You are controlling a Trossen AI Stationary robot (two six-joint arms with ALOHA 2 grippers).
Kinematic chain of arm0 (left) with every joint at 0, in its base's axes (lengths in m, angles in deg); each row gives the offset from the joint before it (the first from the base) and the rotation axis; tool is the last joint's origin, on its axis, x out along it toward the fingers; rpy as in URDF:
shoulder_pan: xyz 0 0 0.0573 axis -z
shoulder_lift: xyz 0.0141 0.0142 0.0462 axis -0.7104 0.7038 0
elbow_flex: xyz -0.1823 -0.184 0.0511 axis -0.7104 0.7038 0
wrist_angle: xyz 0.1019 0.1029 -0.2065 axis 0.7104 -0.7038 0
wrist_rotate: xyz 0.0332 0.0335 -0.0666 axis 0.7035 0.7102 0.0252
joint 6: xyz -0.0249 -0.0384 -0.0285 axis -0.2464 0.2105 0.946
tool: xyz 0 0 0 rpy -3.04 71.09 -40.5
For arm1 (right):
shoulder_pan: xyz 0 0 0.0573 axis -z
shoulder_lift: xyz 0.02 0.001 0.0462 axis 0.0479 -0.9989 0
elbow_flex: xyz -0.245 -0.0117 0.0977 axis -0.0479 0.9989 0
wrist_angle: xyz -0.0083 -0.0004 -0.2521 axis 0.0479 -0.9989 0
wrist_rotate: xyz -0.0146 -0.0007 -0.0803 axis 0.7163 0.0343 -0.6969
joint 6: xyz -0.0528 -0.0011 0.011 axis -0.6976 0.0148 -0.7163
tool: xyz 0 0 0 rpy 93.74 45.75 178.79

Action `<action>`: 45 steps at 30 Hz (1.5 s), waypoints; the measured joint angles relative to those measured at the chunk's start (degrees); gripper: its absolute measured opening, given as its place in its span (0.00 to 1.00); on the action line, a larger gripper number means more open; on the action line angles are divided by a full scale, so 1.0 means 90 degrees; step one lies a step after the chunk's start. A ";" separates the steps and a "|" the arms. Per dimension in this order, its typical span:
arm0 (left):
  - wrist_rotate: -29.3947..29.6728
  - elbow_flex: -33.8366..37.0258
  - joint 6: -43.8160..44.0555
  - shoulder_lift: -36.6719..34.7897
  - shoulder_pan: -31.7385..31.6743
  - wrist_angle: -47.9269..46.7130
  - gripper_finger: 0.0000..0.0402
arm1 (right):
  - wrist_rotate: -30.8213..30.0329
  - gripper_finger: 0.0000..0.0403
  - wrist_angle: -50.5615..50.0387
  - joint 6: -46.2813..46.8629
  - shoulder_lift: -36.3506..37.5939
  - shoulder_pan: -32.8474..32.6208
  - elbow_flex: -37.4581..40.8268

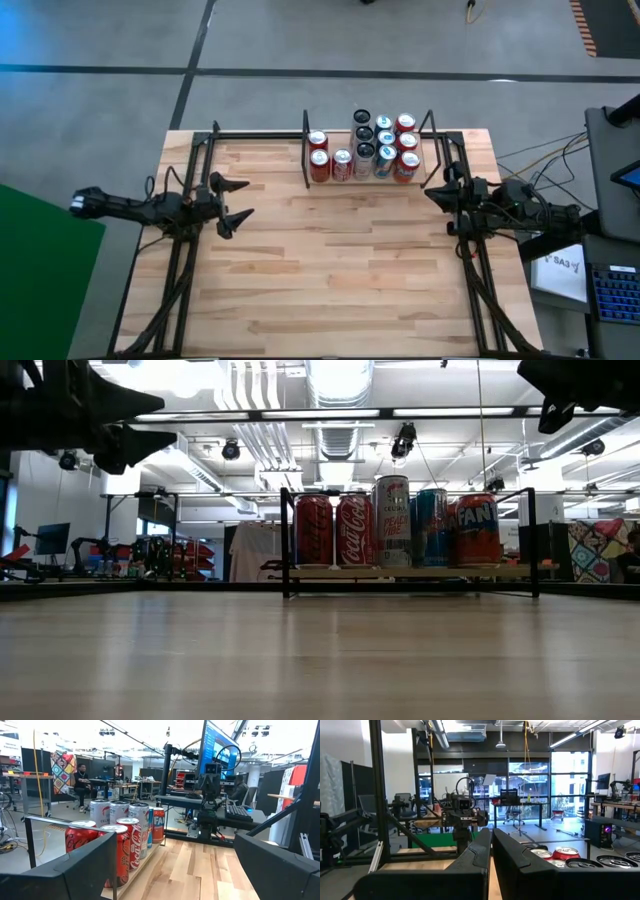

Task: Place canned beverage on shelf
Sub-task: Return to Home Position

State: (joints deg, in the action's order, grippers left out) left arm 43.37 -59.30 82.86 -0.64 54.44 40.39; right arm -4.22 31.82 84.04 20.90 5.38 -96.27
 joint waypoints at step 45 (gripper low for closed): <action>0.0697 -0.1087 -0.0532 0.2686 0.0000 0.1315 0.97 | -0.2738 0.02 -0.2236 0.0284 -0.5414 0.0579 -0.3047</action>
State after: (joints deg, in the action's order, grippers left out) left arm 49.64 -69.09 78.08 23.53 54.44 52.23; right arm -28.86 11.70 86.59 -27.82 10.59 -123.69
